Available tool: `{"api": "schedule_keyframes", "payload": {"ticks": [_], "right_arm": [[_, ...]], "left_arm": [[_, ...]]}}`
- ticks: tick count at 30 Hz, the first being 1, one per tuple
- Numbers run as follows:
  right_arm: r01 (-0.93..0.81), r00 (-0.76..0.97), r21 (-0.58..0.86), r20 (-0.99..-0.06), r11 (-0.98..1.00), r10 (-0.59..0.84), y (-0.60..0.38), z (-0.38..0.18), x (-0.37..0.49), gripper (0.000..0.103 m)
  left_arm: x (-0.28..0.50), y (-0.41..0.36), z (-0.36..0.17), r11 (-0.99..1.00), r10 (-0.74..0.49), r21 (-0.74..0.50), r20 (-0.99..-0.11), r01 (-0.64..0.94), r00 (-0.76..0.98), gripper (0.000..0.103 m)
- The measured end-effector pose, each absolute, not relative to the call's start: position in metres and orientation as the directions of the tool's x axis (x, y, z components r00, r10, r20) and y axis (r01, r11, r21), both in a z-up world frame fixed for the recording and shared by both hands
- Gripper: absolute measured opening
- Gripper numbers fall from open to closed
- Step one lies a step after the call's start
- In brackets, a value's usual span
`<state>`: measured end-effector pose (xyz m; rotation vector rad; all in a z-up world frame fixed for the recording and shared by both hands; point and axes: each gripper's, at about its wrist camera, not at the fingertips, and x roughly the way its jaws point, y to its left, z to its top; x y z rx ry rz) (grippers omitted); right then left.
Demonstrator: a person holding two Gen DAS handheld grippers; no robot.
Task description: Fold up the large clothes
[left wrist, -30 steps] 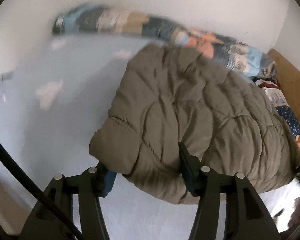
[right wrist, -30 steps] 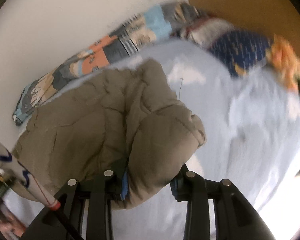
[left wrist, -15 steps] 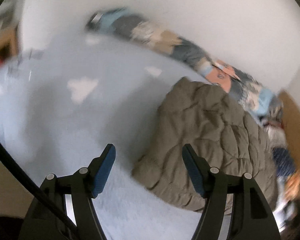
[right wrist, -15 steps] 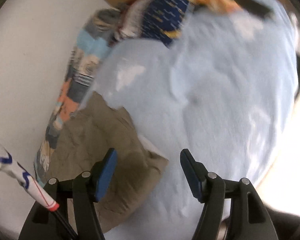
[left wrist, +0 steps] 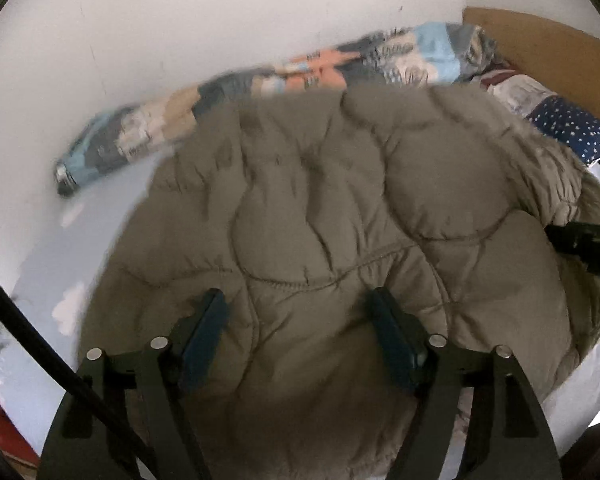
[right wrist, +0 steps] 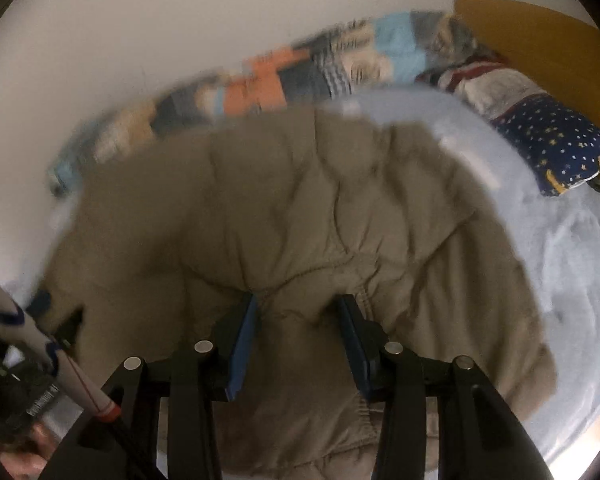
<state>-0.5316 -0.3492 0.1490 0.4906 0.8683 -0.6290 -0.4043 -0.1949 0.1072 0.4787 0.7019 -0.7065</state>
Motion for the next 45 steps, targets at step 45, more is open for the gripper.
{"api": "schedule_keyframes", "payload": {"ticks": [45], "right_arm": [[0.718,0.453,0.132,-0.834,0.683,-0.314,-0.3,0.143,-0.557,0.051]], "left_arm": [[-0.41,-0.141,0.121,0.779,-0.355,0.172,-0.672,0.604,0.65,0.075]]}}
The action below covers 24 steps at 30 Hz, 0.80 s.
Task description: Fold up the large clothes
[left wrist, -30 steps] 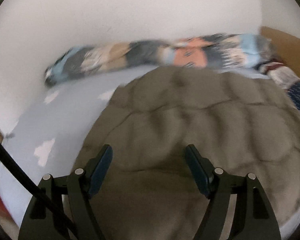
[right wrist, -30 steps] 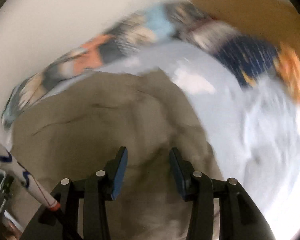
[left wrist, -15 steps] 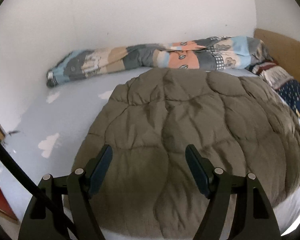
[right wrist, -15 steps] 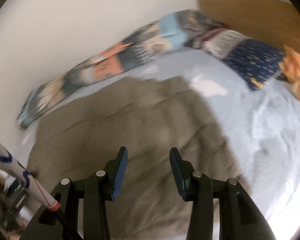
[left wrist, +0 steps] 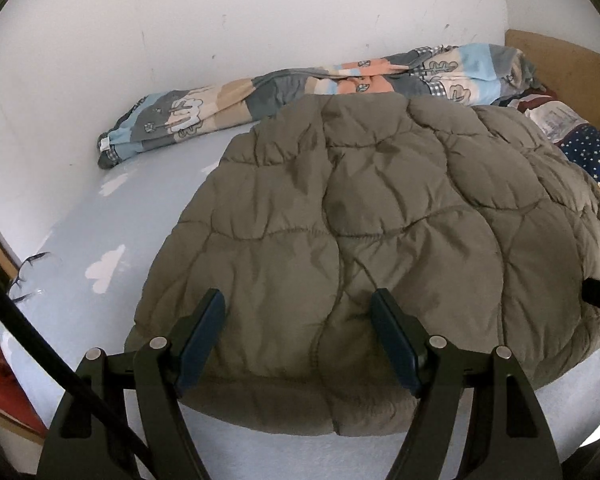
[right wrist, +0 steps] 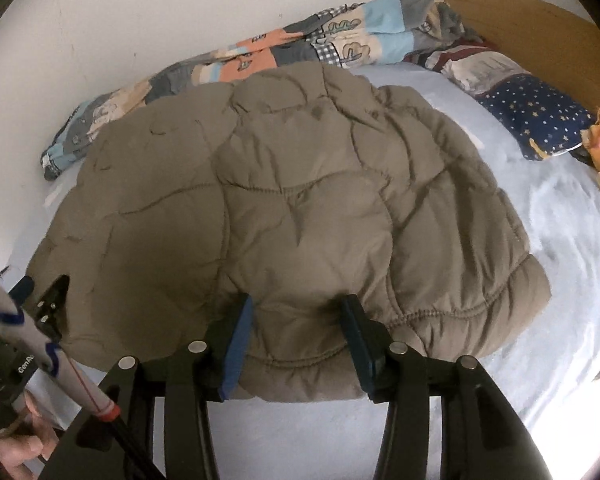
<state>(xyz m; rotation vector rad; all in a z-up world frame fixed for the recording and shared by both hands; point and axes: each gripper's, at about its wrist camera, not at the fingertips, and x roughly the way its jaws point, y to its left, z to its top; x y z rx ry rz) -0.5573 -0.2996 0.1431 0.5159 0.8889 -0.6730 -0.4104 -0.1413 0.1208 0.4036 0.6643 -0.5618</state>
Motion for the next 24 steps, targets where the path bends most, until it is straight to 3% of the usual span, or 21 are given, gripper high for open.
{"api": "schedule_keyframes", "payload": {"ticks": [15,24], "right_arm": [[0.71,0.428,0.081,-0.839,0.7,-0.337,-0.297,0.134,-0.551,0.054],[0.754,0.452,0.122,-0.808,0.645,-0.377,-0.308,0.156,-0.576,0.054]], "left_arm": [[-0.41,-0.147,0.118,0.775,-0.347,0.19,-0.669,0.603,0.657,0.075],[-0.412,-0.145,0.117,0.773,-0.344,0.202,-0.662,0.601,0.665,0.075]]}}
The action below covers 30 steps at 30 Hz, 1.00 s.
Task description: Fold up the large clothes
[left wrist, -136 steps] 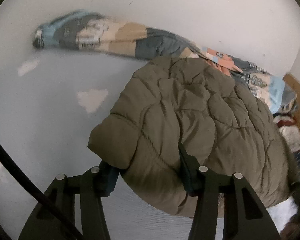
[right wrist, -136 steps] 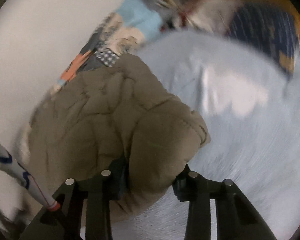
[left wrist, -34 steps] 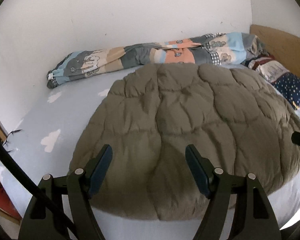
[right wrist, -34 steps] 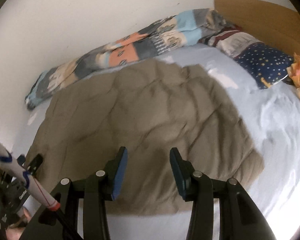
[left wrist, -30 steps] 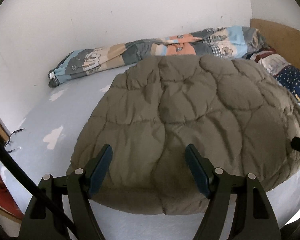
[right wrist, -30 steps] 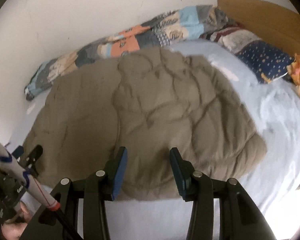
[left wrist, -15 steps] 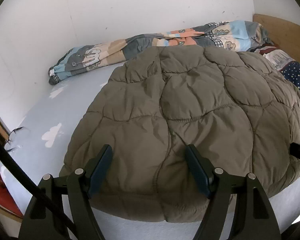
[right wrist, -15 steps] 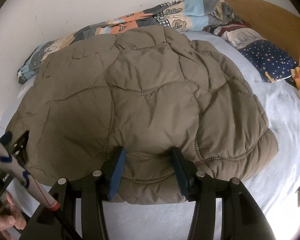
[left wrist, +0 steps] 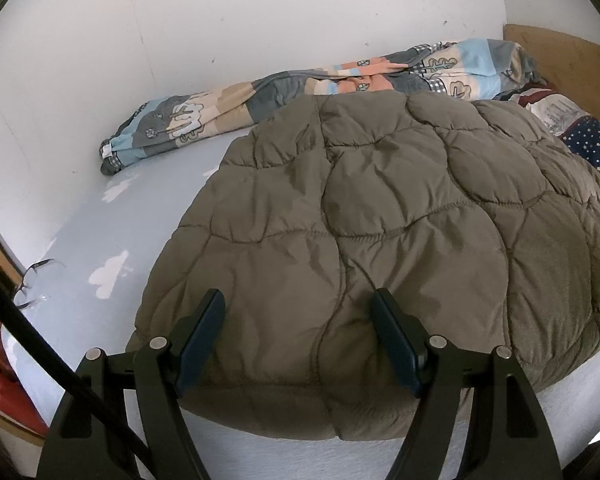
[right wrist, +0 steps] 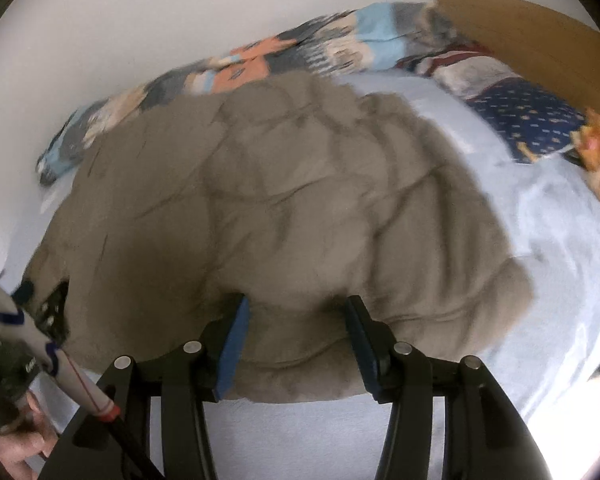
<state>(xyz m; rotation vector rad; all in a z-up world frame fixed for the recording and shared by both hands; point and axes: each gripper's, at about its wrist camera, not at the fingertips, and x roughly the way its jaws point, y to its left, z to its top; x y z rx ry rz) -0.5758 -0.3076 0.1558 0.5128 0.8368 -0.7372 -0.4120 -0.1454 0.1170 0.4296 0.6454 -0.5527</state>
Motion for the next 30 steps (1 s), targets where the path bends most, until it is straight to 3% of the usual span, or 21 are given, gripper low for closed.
{"api": "schedule_keyframes", "payload": {"ticks": [4,8,16,21,30], "right_arm": [[0.854,0.353,0.066,-0.802,0.516,-0.482,-0.332,0.161,-0.605,0.058],[0.9,0.309,0.117,-0.851,0.42,-0.424,-0.359,0.14,-0.624,0.061],[0.897,0.291,0.085,-0.852,0.434,-0.434,-0.356,0.137,-0.617,0.065],[0.86,0.377,0.071,-0.756,0.504,-0.535,-0.339,0.173,-0.614,0.065],[0.794,0.483,0.171,-0.761,0.583,-0.433,-0.362,0.191,-0.57,0.065]], "left_arm": [[-0.412,-0.146,0.117,0.773,-0.344,0.203,-0.662,0.601,0.666,0.075],[-0.413,-0.146,0.116,0.774,-0.343,0.202,-0.663,0.6,0.665,0.075],[-0.412,-0.141,0.122,0.77,-0.35,0.208,-0.653,0.603,0.672,0.075],[-0.396,-0.134,0.152,0.788,-0.39,0.151,-0.629,0.598,0.673,0.075],[-0.335,-0.153,0.167,0.794,-0.352,0.129,-0.7,0.595,0.621,0.075]]}}
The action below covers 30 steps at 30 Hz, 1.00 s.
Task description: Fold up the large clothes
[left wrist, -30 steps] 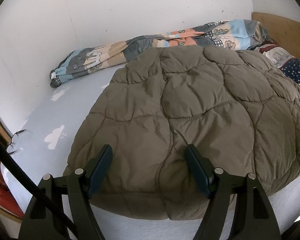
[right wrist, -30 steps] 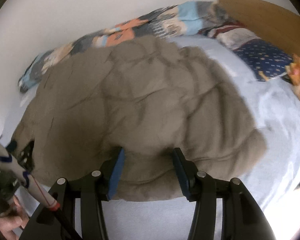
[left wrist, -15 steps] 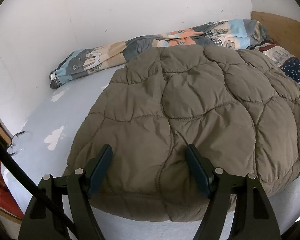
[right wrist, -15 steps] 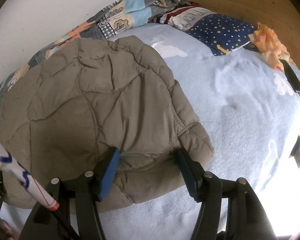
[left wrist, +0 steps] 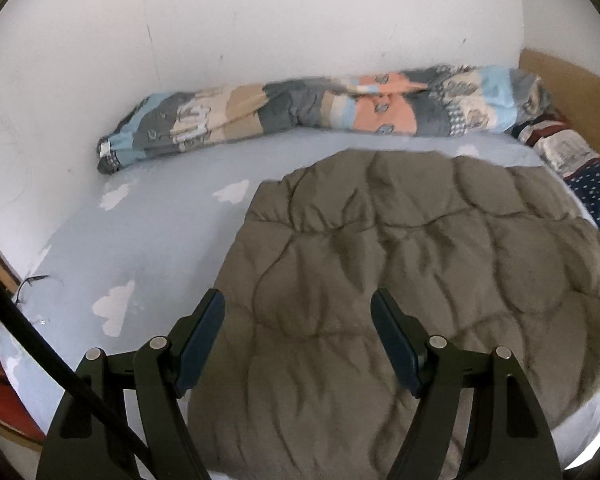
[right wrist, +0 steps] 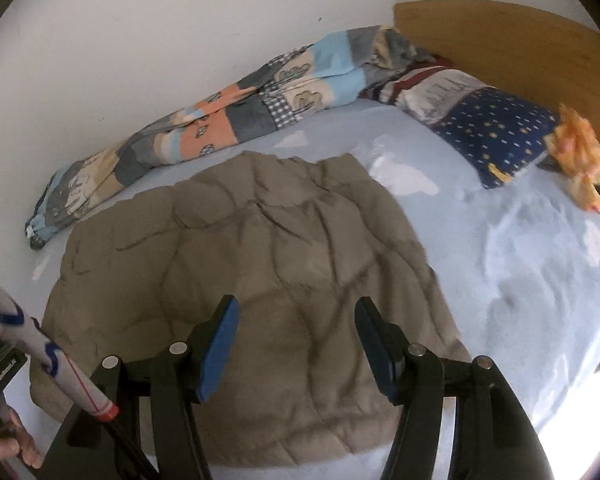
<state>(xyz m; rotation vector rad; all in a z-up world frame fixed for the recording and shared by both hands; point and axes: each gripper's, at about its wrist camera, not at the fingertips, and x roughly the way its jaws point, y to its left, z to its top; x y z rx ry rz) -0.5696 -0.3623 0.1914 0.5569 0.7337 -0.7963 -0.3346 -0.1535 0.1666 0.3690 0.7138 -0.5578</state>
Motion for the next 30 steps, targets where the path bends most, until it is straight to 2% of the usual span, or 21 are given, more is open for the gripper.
{"api": "schedule_keyframes", "payload": {"ticks": [4,6,7,9,16,21,24,26,30], "right_arm": [[0.765,0.476,0.135,-0.778,0.63,-0.41,-0.377,0.184,-0.534,0.065],[0.753,0.474,0.139,-0.793,0.643,-0.383,-0.386,0.172,-0.521,0.069],[0.751,0.459,0.144,-0.815,0.644,-0.353,-0.391,0.16,-0.515,0.07],[0.759,0.442,0.17,-0.843,0.629,-0.306,-0.399,0.139,-0.511,0.079],[0.782,0.452,0.176,-0.821,0.597,-0.349,-0.388,0.151,-0.521,0.081],[0.745,0.507,0.155,-0.763,0.648,-0.401,-0.348,0.181,-0.54,0.081],[0.715,0.524,0.114,-0.74,0.69,-0.421,-0.319,0.191,-0.55,0.081],[0.695,0.534,0.122,-0.748,0.709,-0.395,-0.303,0.188,-0.557,0.081],[0.684,0.5,0.13,-0.8,0.718,-0.331,-0.29,0.165,-0.563,0.081]], "left_arm": [[-0.299,-0.155,0.137,0.835,-0.279,0.096,-0.776,0.542,0.566,0.075],[-0.286,-0.15,0.12,0.852,-0.274,0.039,-0.816,0.521,0.509,0.075],[-0.28,-0.146,0.115,0.863,-0.287,-0.003,-0.827,0.506,0.484,0.079],[-0.274,-0.144,0.111,0.869,-0.297,-0.028,-0.827,0.494,0.477,0.082],[-0.305,-0.135,0.134,0.879,-0.336,-0.039,-0.756,0.474,0.561,0.082],[-0.355,-0.127,0.165,0.853,-0.395,-0.016,-0.674,0.522,0.625,0.082],[-0.382,-0.123,0.168,0.837,-0.398,0.023,-0.66,0.547,0.637,0.082],[-0.393,-0.123,0.162,0.822,-0.388,0.049,-0.68,0.567,0.622,0.082],[-0.39,-0.127,0.126,0.799,-0.283,0.127,-0.783,0.588,0.554,0.082]]}}
